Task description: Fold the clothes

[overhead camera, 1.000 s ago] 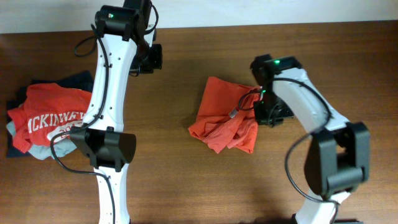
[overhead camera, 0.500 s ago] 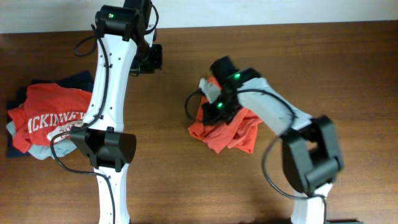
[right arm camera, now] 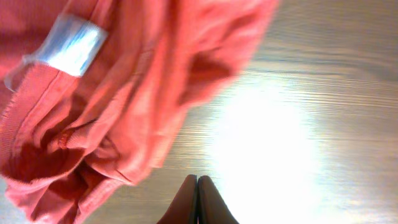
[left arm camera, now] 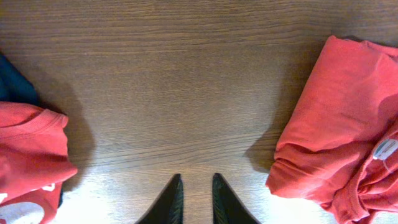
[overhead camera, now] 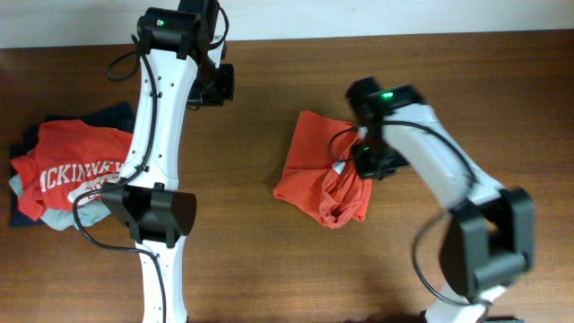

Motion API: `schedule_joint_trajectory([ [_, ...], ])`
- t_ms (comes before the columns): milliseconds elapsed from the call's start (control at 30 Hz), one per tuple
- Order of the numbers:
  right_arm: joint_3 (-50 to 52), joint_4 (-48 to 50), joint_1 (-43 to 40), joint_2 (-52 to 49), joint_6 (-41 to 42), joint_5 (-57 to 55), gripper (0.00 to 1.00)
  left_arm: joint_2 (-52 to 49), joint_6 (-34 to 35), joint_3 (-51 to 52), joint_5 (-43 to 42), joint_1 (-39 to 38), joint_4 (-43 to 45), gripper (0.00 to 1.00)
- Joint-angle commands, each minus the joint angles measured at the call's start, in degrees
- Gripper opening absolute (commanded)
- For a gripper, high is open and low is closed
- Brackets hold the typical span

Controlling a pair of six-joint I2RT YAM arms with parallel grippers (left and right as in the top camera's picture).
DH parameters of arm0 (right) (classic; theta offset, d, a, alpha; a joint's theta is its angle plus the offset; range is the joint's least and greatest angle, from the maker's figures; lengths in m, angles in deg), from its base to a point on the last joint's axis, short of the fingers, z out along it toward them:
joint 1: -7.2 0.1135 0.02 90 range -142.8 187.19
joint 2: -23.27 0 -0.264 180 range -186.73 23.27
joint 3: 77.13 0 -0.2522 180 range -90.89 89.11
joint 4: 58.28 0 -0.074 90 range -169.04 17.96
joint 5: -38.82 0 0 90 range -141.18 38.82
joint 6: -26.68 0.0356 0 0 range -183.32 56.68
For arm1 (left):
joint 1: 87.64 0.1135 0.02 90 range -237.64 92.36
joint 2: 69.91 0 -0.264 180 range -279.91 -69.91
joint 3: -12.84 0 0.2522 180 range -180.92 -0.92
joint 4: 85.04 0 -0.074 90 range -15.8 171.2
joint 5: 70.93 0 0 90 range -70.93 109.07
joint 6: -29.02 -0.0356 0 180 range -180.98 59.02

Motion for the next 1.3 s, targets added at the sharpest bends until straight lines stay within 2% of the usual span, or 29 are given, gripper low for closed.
schedule_joint_trajectory([
  [0,-0.20,1.22,-2.01,1.01,-0.24,2.45,0.05,0.66,-0.94,-1.16,0.24,0.00,-0.07,0.32],
  [67,-0.04,4.76,-1.92,0.90,-7.76,16.96,0.05,0.68,-0.94,-1.16,0.26,0.02,0.07,0.39],
  [133,0.61,10.80,-0.50,0.74,-10.47,28.96,0.06,0.66,-0.94,-1.16,0.24,0.00,0.22,0.40],
  [200,1.05,15.76,1.84,0.00,-9.44,30.97,0.10,0.66,-0.92,-1.16,0.24,0.00,0.11,0.40],
  [333,1.05,17.97,6.16,-3.39,-8.41,30.69,0.12,0.68,-0.92,-1.16,0.24,0.00,-0.02,0.41],
  [500,1.05,15.34,9.97,-10.97,-8.35,24.13,0.10,0.66,-0.92,-1.16,0.24,0.00,-0.07,0.41],
  [533,1.05,13.35,10.03,-12.33,-7.30,20.52,0.06,0.66,-0.94,-1.16,0.24,0.00,-0.07,0.41],
  [633,1.05,6.05,7.96,-13.49,1.84,2.84,0.04,0.66,-0.96,-1.16,0.26,0.00,-0.07,0.41],
  [700,1.03,2.71,5.55,-12.20,6.36,-4.07,0.04,0.68,-1.64,-1.16,0.24,0.00,-0.07,0.41],
  [933,1.03,-0.24,-4.81,-7.34,6.43,-3.78,0.05,0.66,-2.23,-1.16,0.26,0.00,-0.07,0.42],
  [1000,1.03,0.83,-6.60,-7.34,1.99,2.45,0.04,0.66,-2.23,-1.16,0.26,0.00,-0.07,0.42],
  [1033,1.03,2.10,-6.97,-7.32,-2.97,9.84,0.04,0.66,-2.23,-1.16,0.26,0.00,-0.07,0.49],
  [1067,1.03,2.78,-6.95,-7.28,-5.75,14.12,0.04,0.66,-2.23,-1.16,0.26,0.00,-0.07,0.53],
  [1133,1.03,5.53,-6.10,-7.28,-15.13,29.99,0.05,0.66,-2.25,-1.16,0.26,0.00,0.11,0.59],
  [1200,1.03,8.33,-4.79,-7.28,-17.59,37.24,0.05,0.66,-2.23,-1.16,0.26,0.00,0.13,0.62],
  [1267,1.03,11.37,-3.17,-7.32,-17.35,38.42,0.05,0.66,-2.23,-1.16,0.26,0.00,0.13,0.64],
])
